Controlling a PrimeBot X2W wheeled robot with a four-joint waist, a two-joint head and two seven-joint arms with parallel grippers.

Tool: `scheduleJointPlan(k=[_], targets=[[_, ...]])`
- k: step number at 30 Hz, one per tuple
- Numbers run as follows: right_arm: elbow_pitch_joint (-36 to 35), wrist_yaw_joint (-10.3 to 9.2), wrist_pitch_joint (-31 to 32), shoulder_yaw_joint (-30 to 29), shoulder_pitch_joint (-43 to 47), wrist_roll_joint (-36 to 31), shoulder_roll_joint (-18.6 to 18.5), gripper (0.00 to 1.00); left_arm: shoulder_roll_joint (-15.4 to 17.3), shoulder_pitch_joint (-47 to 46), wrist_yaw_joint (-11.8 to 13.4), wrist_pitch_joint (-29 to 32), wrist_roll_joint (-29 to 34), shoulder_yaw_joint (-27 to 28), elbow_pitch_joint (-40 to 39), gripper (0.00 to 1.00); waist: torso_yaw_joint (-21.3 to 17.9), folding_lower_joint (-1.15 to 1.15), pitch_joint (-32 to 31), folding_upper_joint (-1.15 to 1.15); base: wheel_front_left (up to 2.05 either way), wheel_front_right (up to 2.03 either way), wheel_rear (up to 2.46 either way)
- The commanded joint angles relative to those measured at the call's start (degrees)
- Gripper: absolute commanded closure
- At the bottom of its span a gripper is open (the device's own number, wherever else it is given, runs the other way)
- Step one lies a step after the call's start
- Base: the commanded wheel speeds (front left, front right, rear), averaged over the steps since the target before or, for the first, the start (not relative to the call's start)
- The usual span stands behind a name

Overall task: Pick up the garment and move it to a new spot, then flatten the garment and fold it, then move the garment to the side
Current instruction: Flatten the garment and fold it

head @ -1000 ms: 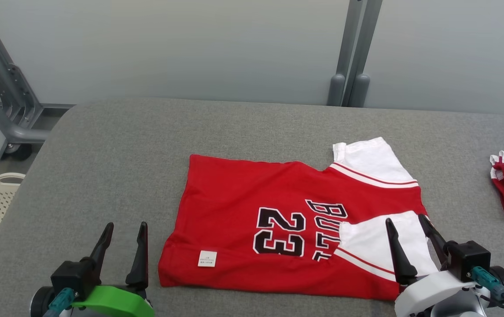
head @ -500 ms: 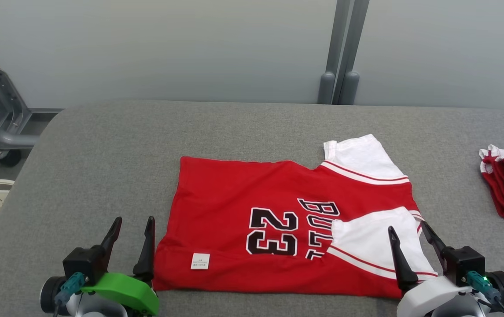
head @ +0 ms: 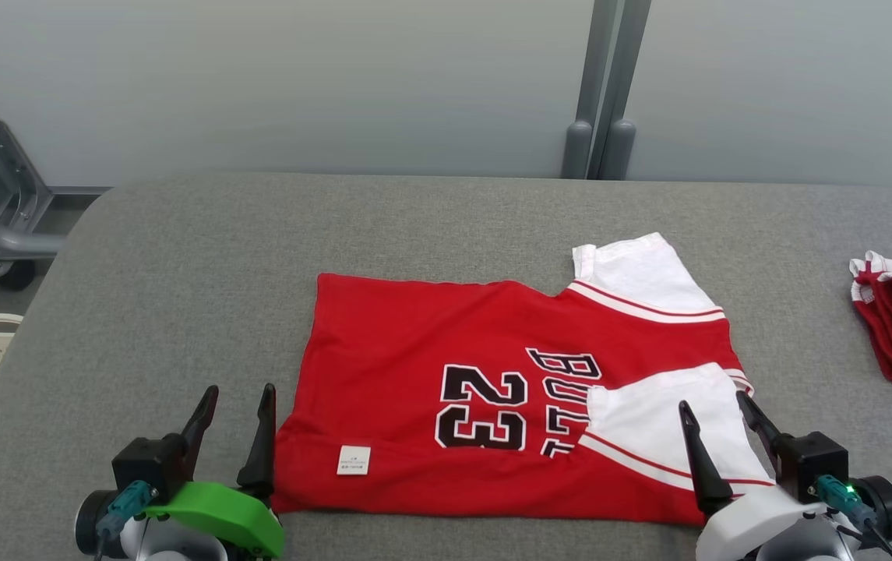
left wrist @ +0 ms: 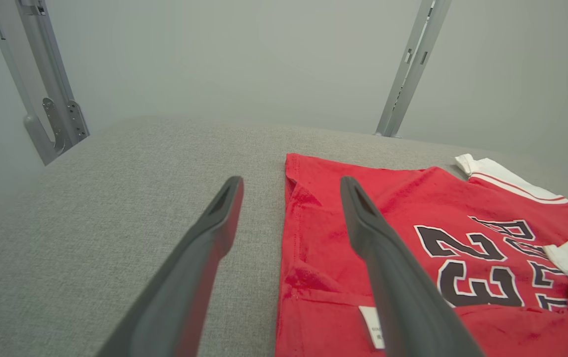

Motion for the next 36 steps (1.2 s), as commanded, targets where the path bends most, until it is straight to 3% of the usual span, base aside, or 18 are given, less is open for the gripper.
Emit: scheduleJointPlan(k=[1,9,15,25,31,36], targets=[[-0.3,-0.06,0.1,0.2,-0.6,-0.2,0.0,0.00,-0.1,-1.0,-0.3,0.1,-0.5,-0.1,0.2,0.00,0.0,0.00,0.0,0.00,0.00,0.00,0.00],[-0.2,-0.06,4.4,3.8,-3.0,-0.2,-2.8,0.00,-0.6,-2.8,-1.4,1.9,-2.4,-0.6,0.8,0.00,-0.5,0.00,1.7,0.00,0.00,0.00,0.00],[-0.4,-0.05,15.2,9.5,-10.7,3.6,-9.2,0.00,-0.6,-9.6,-1.8,6.6,-3.4,-1.1,2.4,0.00,-0.7,0.00,7.6,0.00,0.00,0.00,0.00],[-2.7,-0.07,35.1,20.1,-34.9,14.1,-24.5,0.00,1.8,-28.4,-1.8,21.0,-2.6,-2.5,10.1,0.00,-1.9,0.00,20.9,0.00,0.00,0.00,0.00],[-1.2,-0.07,41.2,26.4,-47.0,20.7,-30.8,0.00,3.5,-36.6,-3.0,28.6,-2.4,-4.6,13.6,0.00,-2.6,0.00,25.4,0.00,0.00,0.00,0.00],[2.3,-0.07,41.8,28.1,-52.8,23.9,-32.3,0.00,4.6,-40.8,-3.5,32.4,-2.3,-6.1,15.4,0.00,-2.9,0.00,27.4,0.00,0.00,0.00,0.00]])
